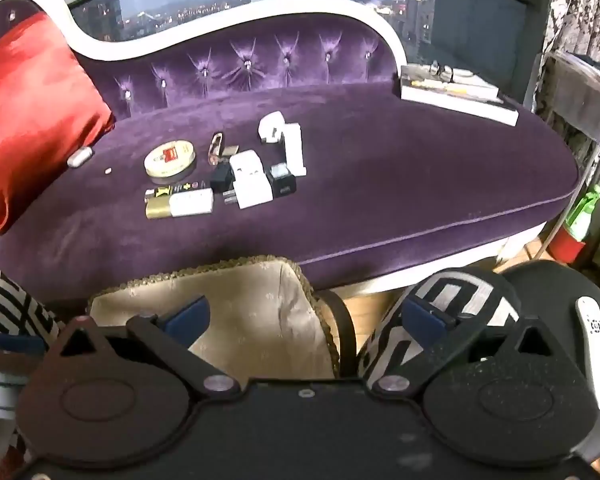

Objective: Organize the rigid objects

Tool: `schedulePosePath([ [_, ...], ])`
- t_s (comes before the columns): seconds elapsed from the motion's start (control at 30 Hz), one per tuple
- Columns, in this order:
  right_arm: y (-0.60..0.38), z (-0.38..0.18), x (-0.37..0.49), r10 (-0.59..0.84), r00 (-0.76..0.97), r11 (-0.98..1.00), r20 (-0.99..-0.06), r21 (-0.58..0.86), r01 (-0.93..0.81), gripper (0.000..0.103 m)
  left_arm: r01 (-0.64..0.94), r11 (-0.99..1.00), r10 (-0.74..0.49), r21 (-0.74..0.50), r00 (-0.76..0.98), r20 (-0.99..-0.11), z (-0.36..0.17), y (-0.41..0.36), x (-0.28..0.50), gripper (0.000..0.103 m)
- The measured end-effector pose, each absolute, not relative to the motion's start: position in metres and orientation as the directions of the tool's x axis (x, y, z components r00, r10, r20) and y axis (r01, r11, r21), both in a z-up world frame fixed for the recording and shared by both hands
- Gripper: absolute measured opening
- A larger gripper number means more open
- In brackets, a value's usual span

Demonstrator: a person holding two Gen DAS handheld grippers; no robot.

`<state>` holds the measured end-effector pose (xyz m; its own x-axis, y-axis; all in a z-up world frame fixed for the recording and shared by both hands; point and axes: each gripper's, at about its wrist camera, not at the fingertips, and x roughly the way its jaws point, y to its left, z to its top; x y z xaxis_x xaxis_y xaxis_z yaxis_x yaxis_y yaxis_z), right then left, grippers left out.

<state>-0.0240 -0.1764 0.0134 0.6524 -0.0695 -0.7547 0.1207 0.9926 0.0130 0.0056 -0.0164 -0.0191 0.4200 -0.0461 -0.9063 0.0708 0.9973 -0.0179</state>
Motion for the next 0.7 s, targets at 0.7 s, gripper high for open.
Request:
schedulePosePath([
  [0.7,-0.159,-0.002,-0.01,-0.119,0.547,0.993,-0.829,-0.101,0.063,0.102,0.083,0.996,-0.059,-0.037,0.27,-0.961,-0.039,-0.015,0.008,0.098],
])
